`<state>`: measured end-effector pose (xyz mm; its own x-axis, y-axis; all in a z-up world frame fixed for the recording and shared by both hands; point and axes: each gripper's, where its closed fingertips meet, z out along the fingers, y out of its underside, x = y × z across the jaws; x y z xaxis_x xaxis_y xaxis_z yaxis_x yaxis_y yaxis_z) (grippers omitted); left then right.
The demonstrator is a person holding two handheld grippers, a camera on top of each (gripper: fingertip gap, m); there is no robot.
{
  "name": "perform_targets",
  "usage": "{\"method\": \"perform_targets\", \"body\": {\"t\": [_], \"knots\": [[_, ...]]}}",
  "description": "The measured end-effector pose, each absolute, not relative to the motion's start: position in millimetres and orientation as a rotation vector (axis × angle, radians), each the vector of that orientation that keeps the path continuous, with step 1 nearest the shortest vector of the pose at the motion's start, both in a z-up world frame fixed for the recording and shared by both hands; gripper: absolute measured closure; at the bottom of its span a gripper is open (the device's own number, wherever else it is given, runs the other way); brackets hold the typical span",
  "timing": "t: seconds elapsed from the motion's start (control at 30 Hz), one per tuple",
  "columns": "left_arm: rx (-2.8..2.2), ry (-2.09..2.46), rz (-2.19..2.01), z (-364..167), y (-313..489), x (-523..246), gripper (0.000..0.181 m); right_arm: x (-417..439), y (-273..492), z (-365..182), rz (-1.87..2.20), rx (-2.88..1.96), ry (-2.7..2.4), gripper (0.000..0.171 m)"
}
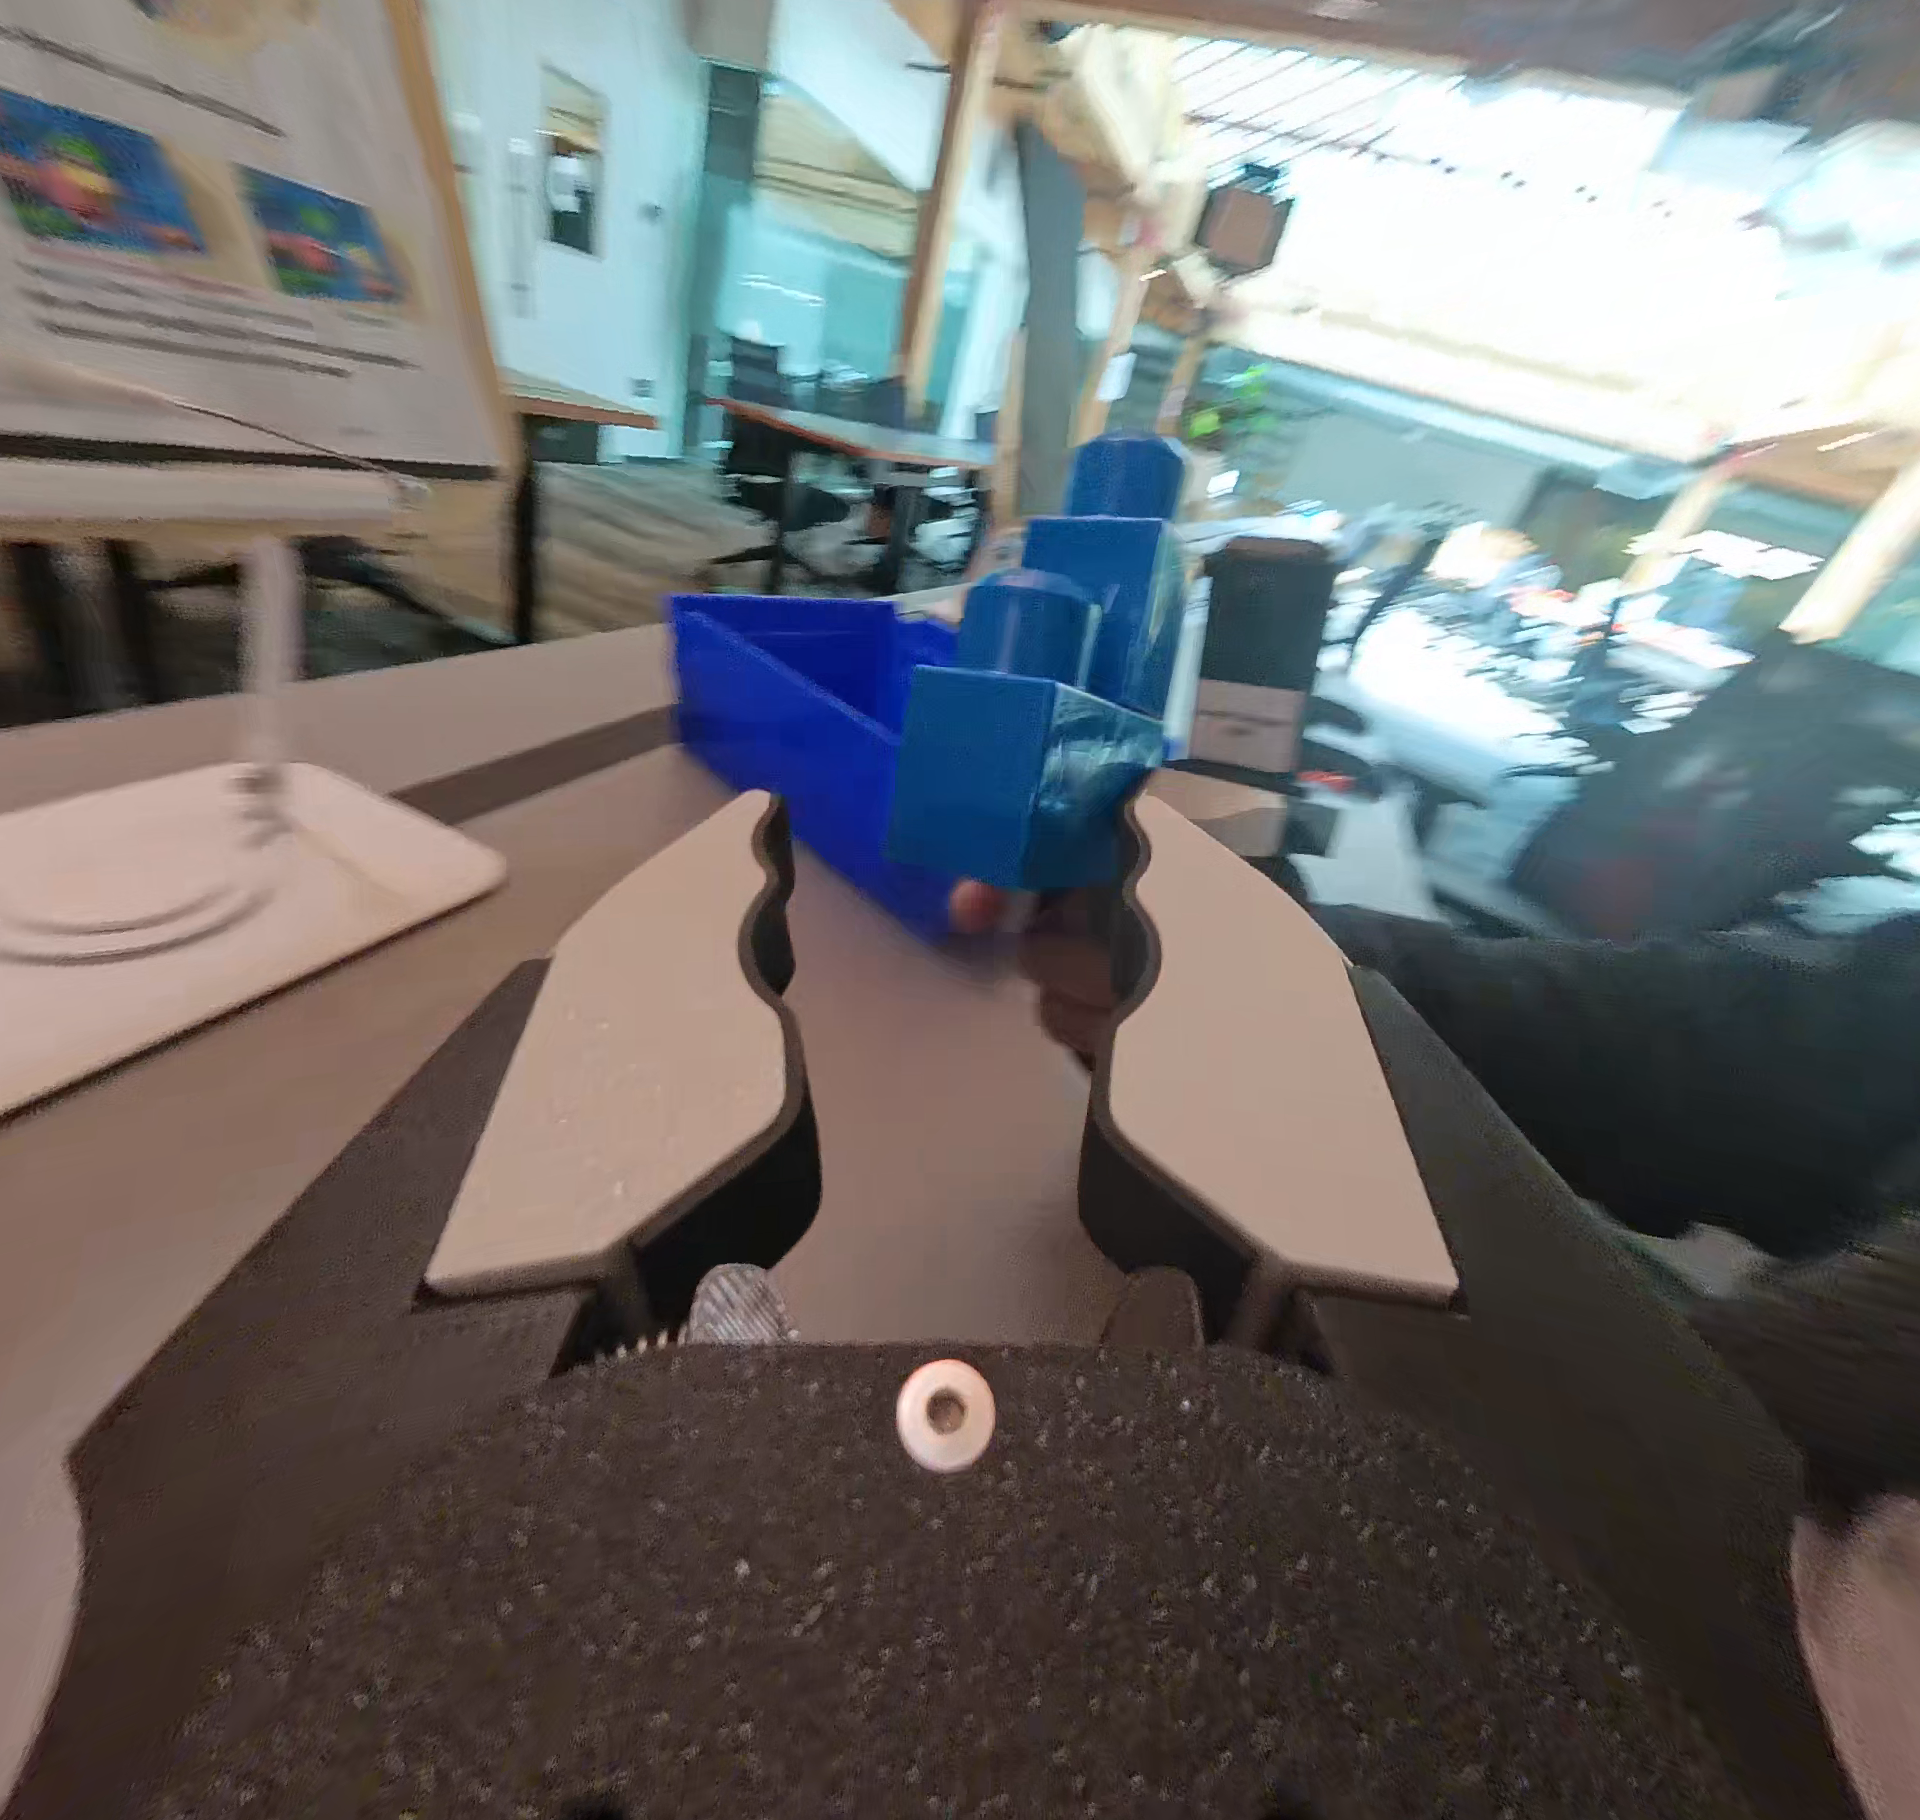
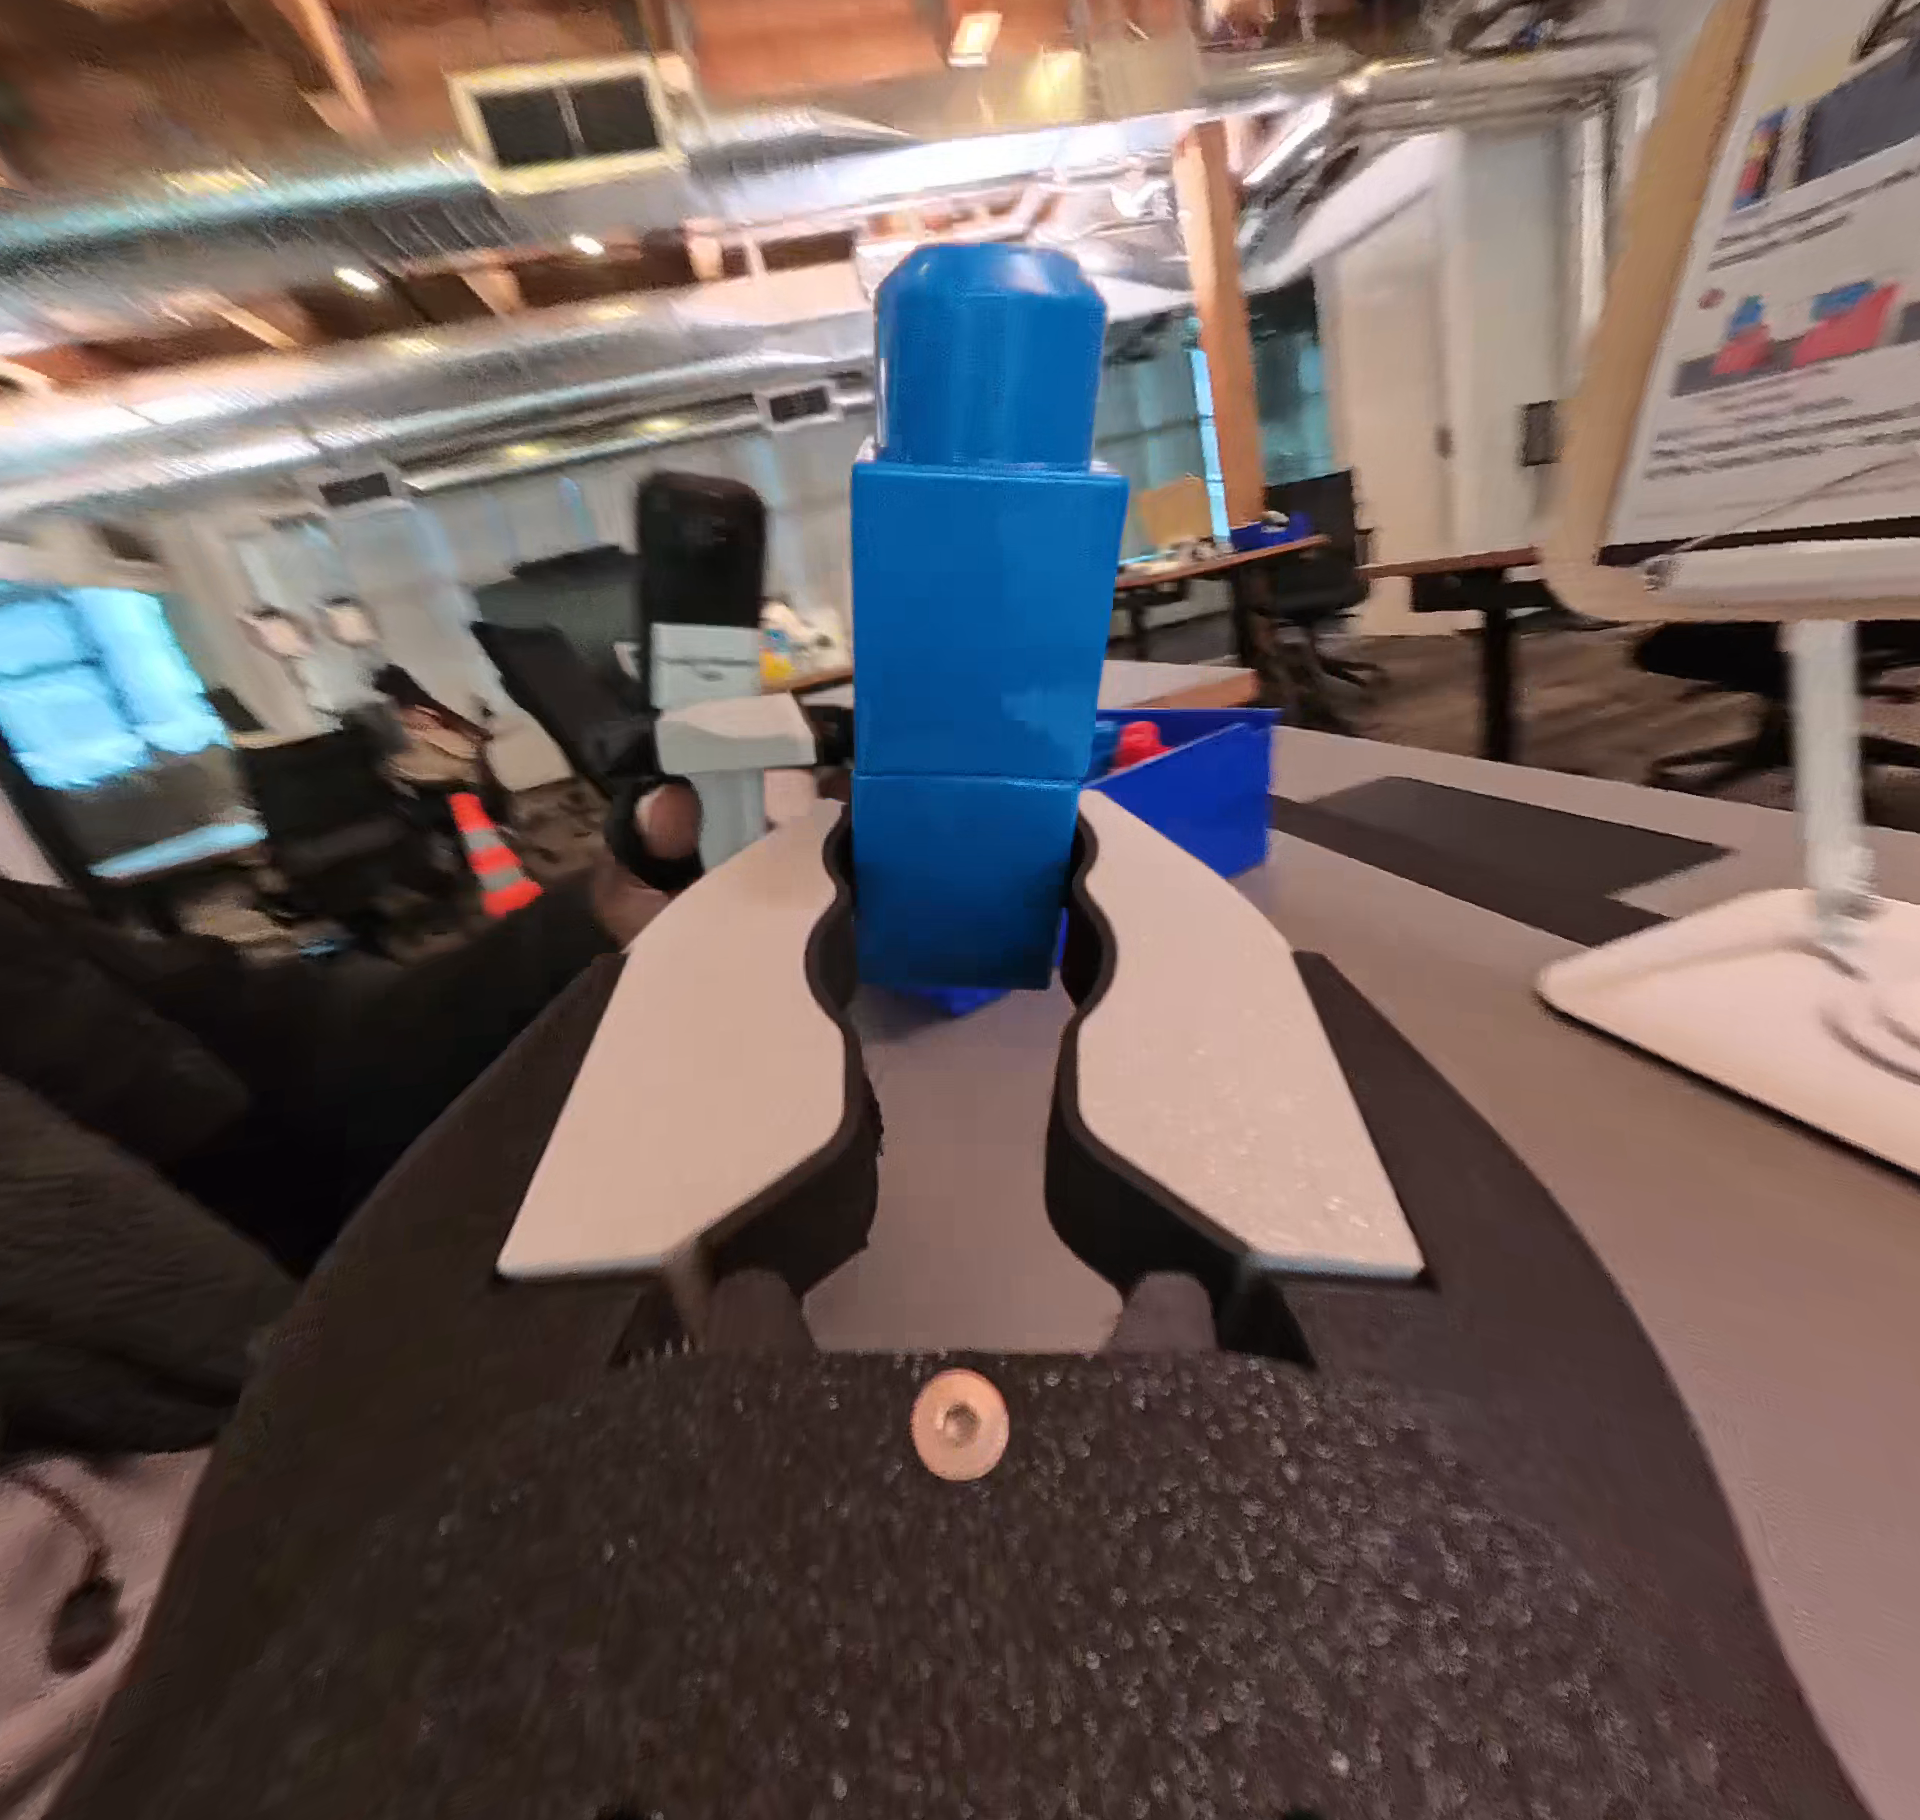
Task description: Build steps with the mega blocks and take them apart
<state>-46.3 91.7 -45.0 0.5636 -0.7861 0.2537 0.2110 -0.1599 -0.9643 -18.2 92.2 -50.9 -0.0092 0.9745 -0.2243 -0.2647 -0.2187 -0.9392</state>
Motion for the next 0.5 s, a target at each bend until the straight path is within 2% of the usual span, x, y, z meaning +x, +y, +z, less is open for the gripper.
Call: {"method": "perform_targets", "body": {"t": [0.17,0.27,0.5], "knots": [[-1.450,0.577,-1.127,-48,77,-26,0.127,-24,73,-52,1.584,-1.129,-0.931,0.135],[-1.439,0.619,-1.124,-51,71,-21,0.141,-26,66,-54,1.593,-1.115,-0.978,0.135],[-1.437,0.718,-1.059,-53,66,-24,0.144,-29,62,-62,1.574,-1.157,-1.081,0.135]]}}
